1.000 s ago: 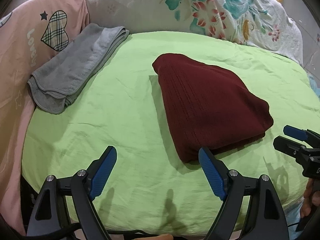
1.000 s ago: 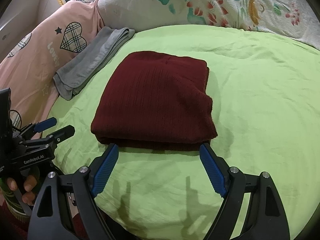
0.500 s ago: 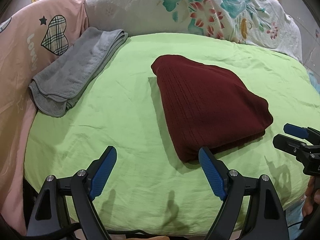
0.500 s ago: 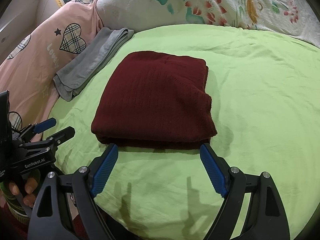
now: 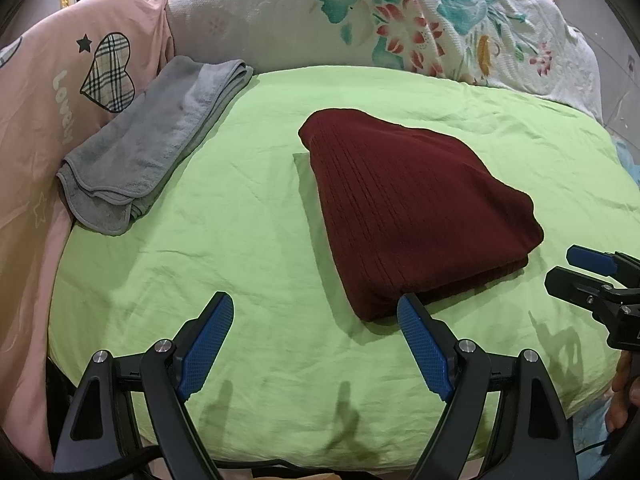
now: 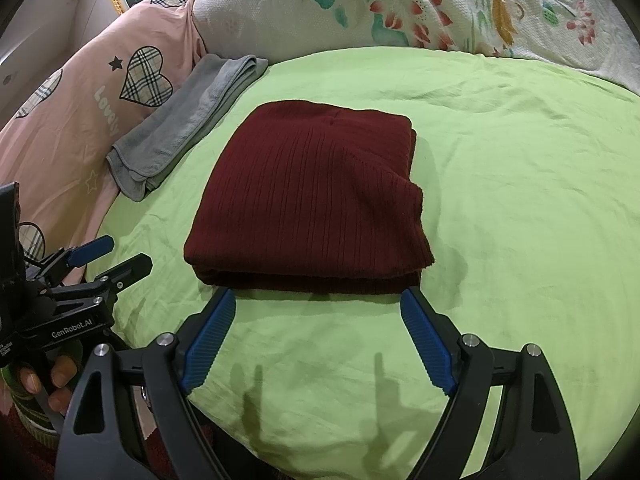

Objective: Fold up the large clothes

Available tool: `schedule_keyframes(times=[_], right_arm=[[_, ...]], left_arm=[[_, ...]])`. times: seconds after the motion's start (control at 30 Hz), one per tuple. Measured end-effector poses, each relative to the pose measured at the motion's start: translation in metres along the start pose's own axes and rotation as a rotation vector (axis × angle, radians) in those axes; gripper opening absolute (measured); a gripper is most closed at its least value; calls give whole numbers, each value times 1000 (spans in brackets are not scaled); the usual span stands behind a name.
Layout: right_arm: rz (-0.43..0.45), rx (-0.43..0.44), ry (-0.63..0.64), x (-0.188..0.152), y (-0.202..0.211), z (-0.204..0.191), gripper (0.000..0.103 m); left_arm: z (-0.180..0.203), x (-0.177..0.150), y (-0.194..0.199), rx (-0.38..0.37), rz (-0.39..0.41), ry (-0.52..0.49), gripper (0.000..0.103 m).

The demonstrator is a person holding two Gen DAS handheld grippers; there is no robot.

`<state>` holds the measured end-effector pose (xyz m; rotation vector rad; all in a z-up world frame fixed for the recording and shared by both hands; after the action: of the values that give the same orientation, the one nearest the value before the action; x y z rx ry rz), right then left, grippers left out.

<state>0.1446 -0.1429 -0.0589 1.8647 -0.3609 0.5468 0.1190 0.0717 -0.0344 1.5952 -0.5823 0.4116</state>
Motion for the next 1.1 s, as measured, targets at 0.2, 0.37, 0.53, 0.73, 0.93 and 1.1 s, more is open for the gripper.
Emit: schedule_keyframes(times=[0.2,0.37,0.53,0.73,0.93,1.1], right_arm=[[0,2,1,0,0,0,85],[-2,4,0,-3,0,-2,85],[-2,4,-1,-4,1,-2,85],[-2,4,-2,-4,0,-3,85],[-2,6,-3,-5,0,-3,85],[-3,7,0,-4,0,-2,85]], left_arm=[[-2,0,0,-4,0,6,85],[-2,0,0,-5,0,5,85],[-2,0,0,-6,0,6,85],[-2,0,0,-5,-1,8,85],[-3,0,-1,-6,-1,6,85],[-3,0,0,-7,0,3,85]])
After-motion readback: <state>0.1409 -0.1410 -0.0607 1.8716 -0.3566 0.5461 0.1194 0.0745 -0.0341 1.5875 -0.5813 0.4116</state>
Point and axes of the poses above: each gripper's, at about its wrist camera, not at the fingertips, and y roughly against the way its jaws point, z to its right, x to its top, the point moved 7 cm from there along -y, roughly the way its jaws point, and after that the axes turned 5 degrees about -z, right-handed, at the moved point
